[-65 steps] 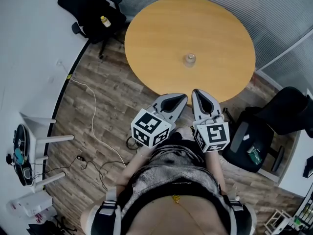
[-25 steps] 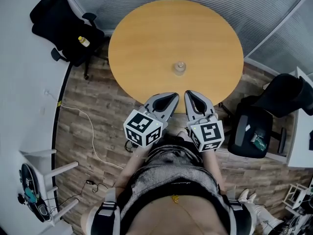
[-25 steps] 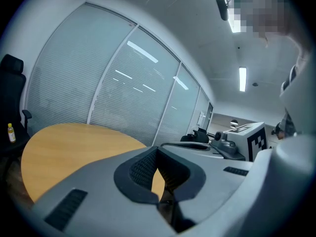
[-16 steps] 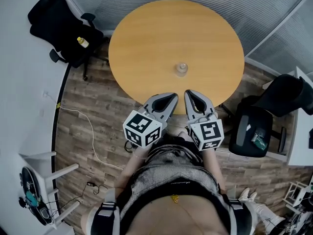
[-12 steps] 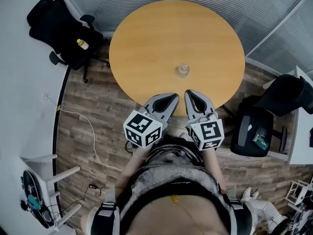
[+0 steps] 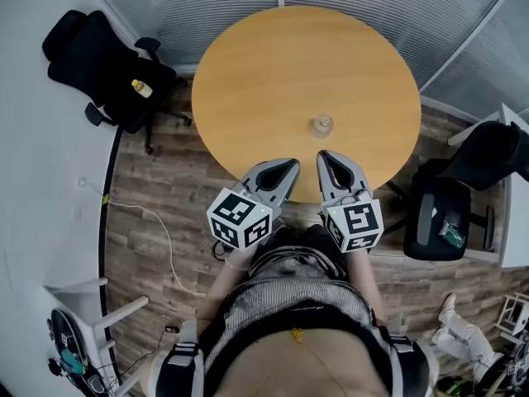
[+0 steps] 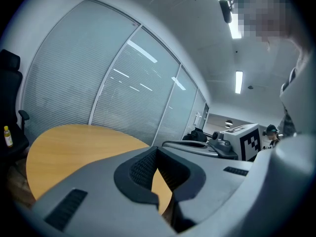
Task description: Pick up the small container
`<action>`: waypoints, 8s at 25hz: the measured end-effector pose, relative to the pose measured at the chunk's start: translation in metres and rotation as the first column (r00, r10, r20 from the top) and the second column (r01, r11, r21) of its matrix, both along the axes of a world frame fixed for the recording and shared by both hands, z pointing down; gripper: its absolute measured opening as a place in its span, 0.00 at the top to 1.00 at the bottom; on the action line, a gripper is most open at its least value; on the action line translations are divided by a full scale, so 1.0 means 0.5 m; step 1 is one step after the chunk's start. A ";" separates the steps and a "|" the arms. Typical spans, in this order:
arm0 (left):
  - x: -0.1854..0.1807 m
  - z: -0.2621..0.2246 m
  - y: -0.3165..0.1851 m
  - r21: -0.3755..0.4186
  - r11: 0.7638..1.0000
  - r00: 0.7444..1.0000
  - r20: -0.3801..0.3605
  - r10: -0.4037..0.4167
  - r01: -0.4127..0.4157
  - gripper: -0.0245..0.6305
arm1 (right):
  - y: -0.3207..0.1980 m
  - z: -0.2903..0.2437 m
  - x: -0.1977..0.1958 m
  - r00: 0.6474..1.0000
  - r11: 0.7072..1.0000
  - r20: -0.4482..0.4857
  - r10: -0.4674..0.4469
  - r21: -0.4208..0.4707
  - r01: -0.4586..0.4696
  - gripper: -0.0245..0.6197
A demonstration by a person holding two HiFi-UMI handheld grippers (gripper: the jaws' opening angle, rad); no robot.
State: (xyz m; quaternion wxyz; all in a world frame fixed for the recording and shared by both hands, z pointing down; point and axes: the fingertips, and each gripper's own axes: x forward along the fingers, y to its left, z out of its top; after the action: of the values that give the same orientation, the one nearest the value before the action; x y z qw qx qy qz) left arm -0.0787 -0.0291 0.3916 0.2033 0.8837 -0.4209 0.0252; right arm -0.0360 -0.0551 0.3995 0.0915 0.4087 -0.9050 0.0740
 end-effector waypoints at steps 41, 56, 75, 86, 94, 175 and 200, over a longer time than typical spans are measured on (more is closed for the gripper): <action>0.102 0.007 -0.243 -0.034 0.997 0.998 0.005 -0.066 0.066 0.96 | -0.244 0.006 0.086 0.996 0.995 -0.004 -0.093 -0.030 0.093 0.93; 0.179 0.030 -0.303 -0.055 0.994 0.996 0.023 -0.091 0.092 0.96 | -0.303 0.026 0.168 0.994 0.993 0.013 -0.108 -0.043 0.108 0.93; 0.100 0.001 -0.351 -0.006 1.000 0.999 0.042 0.023 -0.023 0.96 | -0.336 0.025 0.119 0.998 0.997 0.017 0.061 -0.049 -0.061 0.93; 0.000 -0.006 -0.360 0.005 0.998 0.996 0.056 0.070 -0.070 0.96 | -0.350 0.025 0.095 0.978 0.977 0.007 0.209 -0.049 -0.208 0.93; 0.003 -0.002 -0.357 0.007 0.993 0.992 0.045 0.116 -0.116 0.96 | -0.342 0.027 0.098 0.969 0.968 -0.004 0.246 -0.045 -0.246 0.93; -0.002 0.092 -0.328 -0.144 0.975 0.984 0.016 0.175 -0.171 0.96 | -0.297 0.461 0.072 0.965 0.886 -0.248 0.086 -0.423 -0.188 0.93; 0.009 0.122 -0.324 -0.186 0.960 0.976 0.018 0.215 -0.208 0.96 | -0.275 0.544 0.067 0.967 0.809 -0.244 0.072 -0.552 -0.200 0.63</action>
State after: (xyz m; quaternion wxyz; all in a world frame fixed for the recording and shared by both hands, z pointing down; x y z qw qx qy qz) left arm -0.0740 -0.1911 0.4526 0.2717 0.9006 -0.3237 0.1020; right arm -0.0026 -0.1925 0.6714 0.3001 0.4318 -0.7941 0.3049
